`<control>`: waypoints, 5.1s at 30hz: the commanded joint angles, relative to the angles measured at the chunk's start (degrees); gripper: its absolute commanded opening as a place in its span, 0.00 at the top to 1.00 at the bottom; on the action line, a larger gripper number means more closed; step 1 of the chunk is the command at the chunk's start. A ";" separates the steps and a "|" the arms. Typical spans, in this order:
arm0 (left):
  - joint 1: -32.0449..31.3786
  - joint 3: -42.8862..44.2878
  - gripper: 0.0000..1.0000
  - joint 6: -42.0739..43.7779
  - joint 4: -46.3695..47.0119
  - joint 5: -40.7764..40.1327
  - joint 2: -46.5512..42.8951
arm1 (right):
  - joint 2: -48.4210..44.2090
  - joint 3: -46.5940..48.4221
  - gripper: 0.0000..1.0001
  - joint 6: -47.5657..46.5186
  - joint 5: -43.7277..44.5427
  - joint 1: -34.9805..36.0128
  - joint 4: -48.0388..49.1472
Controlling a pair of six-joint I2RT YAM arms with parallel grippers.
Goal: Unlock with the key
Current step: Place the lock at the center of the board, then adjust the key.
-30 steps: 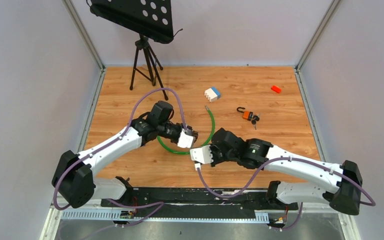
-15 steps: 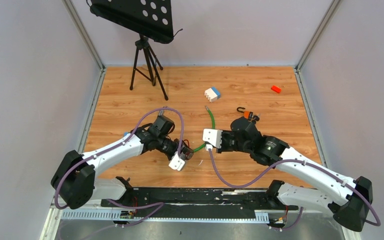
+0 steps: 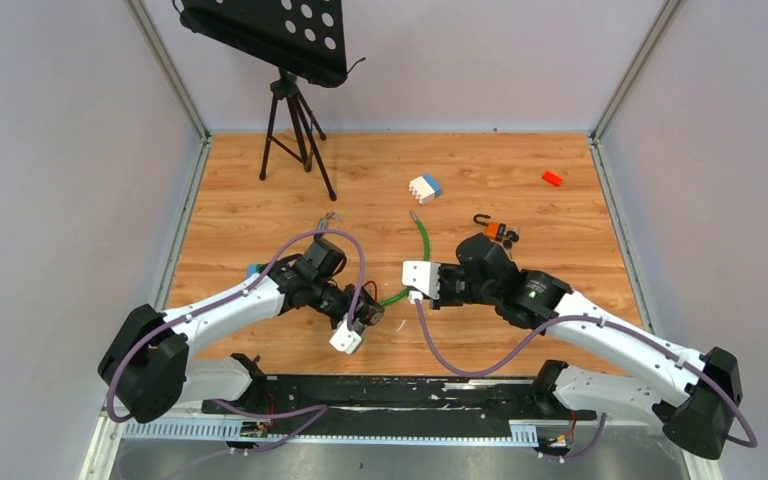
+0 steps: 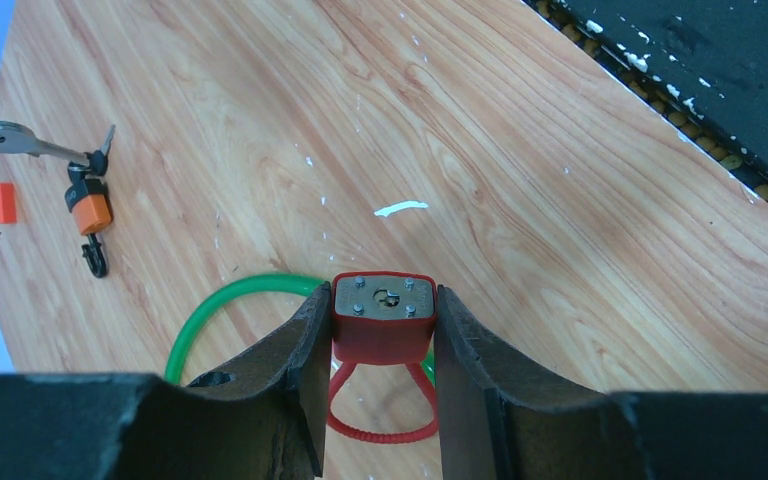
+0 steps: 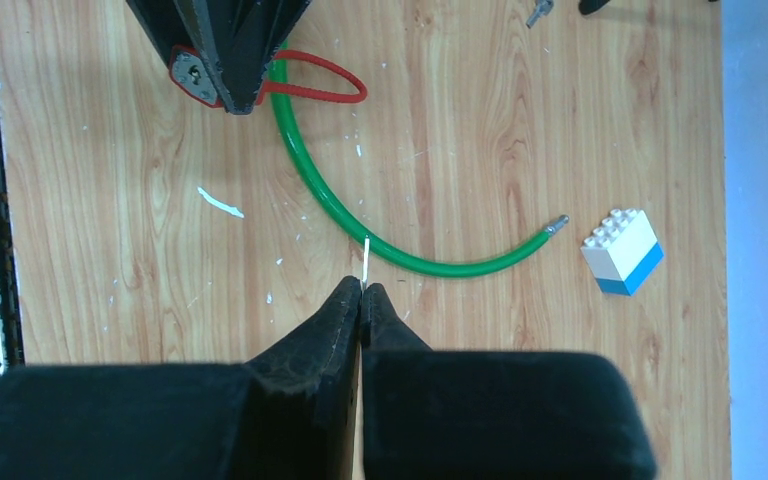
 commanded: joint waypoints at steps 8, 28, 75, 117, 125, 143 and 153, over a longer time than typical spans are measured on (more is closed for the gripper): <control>-0.12 -1.58 1.00 2.32 4.13 -0.08 -2.08 | 1.09 -0.07 1.00 -1.32 -2.52 1.72 0.69; -0.04 1.50 1.00 -8.61 8.86 -8.46 4.32 | 4.66 0.33 1.00 0.05 -1.77 -2.06 -0.70; -4.06 27.64 0.52 -62.35 18.19 0.57 14.38 | 3.23 8.91 1.00 9.30 -29.28 -24.43 -5.88; -8.18 25.82 1.00 -58.98 18.62 -2.09 14.67 | 2.65 7.77 0.76 11.85 -31.66 -28.38 -5.76; -8.18 25.44 1.00 -59.67 19.52 -1.85 14.38 | 3.61 7.71 0.71 10.81 -34.24 -28.55 -7.17; -8.11 24.06 1.00 -62.96 22.89 -2.00 14.03 | 7.34 8.14 0.64 13.21 -30.42 -28.51 -5.92; -8.14 23.88 1.00 -62.44 22.55 -2.12 14.14 | 5.49 7.58 0.80 12.47 -29.36 -28.50 -5.49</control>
